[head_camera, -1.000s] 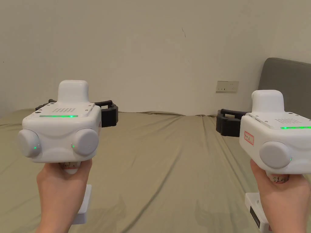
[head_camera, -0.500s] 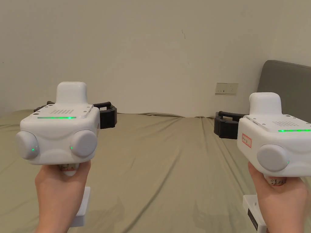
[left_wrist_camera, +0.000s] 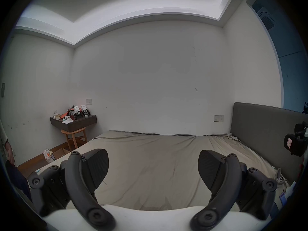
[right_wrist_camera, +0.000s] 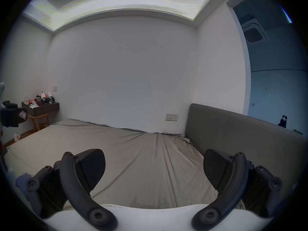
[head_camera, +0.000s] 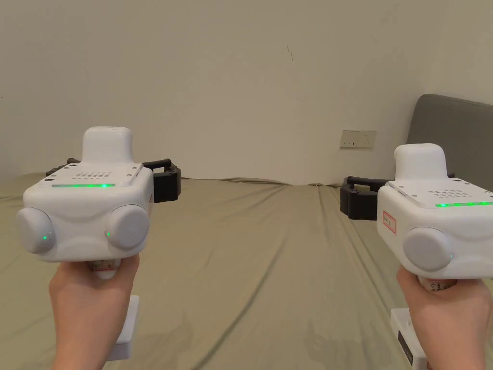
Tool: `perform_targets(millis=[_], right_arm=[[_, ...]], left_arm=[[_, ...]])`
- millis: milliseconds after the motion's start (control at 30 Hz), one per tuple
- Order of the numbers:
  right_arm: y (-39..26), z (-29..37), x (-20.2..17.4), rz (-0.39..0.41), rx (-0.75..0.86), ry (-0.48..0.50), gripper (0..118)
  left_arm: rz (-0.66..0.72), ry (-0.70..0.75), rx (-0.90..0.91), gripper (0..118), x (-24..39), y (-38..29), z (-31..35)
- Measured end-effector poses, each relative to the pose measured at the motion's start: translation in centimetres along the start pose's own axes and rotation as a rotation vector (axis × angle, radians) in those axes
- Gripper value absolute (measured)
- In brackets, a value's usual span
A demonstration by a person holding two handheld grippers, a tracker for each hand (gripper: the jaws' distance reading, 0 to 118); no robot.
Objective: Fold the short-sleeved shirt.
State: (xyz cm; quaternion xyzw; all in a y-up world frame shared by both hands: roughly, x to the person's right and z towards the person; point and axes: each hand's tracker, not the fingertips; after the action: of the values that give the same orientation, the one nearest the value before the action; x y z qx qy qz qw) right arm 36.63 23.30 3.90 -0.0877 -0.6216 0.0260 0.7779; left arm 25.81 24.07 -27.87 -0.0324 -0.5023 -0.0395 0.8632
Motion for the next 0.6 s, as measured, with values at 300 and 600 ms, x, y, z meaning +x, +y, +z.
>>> perform_targets(millis=[300,600], right_arm=[[-0.6,0.4,0.8,-0.13,0.01,0.145,118],[0.0,0.5,-0.1,-0.118,-0.024,0.031,118]], left_arm=[[-0.032,-0.017,-0.005,115,1.0,-0.4,-0.2],[-0.04,-0.034,-0.019,115,1.4,-0.7,-0.5]])
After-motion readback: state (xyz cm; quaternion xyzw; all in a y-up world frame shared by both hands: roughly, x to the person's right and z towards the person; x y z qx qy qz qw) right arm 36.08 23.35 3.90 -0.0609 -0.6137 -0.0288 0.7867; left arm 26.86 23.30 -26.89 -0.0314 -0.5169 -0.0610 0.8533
